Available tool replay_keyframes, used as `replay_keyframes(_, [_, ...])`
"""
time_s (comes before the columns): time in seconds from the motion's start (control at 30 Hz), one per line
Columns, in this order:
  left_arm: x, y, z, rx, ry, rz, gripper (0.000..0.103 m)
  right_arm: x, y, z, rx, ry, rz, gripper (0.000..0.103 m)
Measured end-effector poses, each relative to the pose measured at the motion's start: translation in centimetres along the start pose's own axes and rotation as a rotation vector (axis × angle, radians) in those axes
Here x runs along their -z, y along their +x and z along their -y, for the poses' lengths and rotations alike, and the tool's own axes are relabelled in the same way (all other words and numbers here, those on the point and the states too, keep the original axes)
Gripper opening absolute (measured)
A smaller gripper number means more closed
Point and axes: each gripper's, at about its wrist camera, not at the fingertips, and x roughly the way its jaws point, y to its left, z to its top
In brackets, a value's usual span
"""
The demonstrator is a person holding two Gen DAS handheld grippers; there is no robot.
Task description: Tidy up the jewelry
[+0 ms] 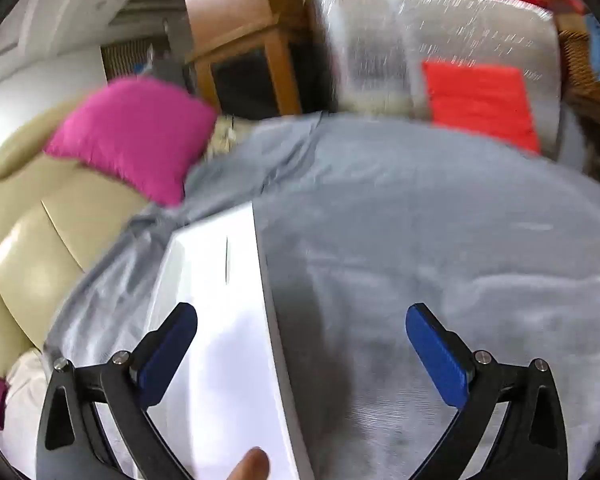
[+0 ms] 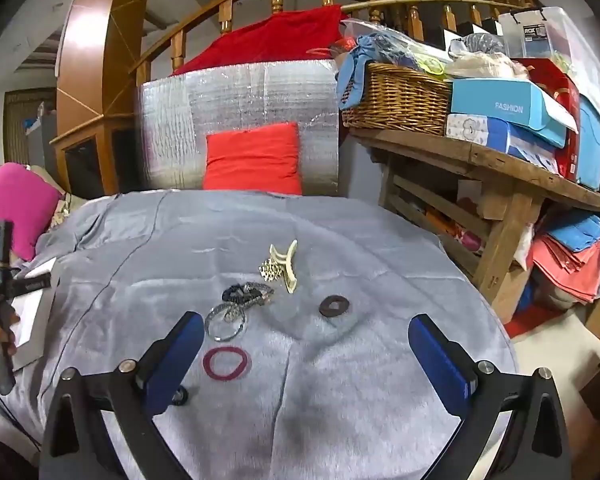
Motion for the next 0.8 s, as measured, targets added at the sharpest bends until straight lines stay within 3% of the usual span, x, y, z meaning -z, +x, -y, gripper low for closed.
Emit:
replay_keyframes(0.2, [2.0, 2.9, 1.2, 0.09, 0.042, -0.111, 0.103, -0.1, 1.4, -0.4, -0.013, 0.002, 0.021, 0.103])
replay_keyframes(0.3, [2.8, 2.5, 2.4, 0.069, 0.124, -0.081, 0.103, 0.1, 1.3, -0.4, -0.018, 0.012, 0.033, 0.103])
replay_keyframes(0.43, [4.8, 0.7, 2.9, 0.099, 0.217, -0.03, 0.103, -0.1, 0.1, 0.3, -0.007, 0.02, 0.075, 0.103])
replay_keyframes(0.6, [7.9, -2.7, 3.8, 0.166, 0.4, 0.034, 0.103, -0.3, -0.1, 1.4, 0.004, 0.041, 0.096, 0.103])
replay_keyframes(0.8, [12.0, -7.1, 4.6, 0.298, 0.599, 0.153, 0.103, -0.3, 0.8, 3.2, -0.006, 0.122, 0.036, 0.103])
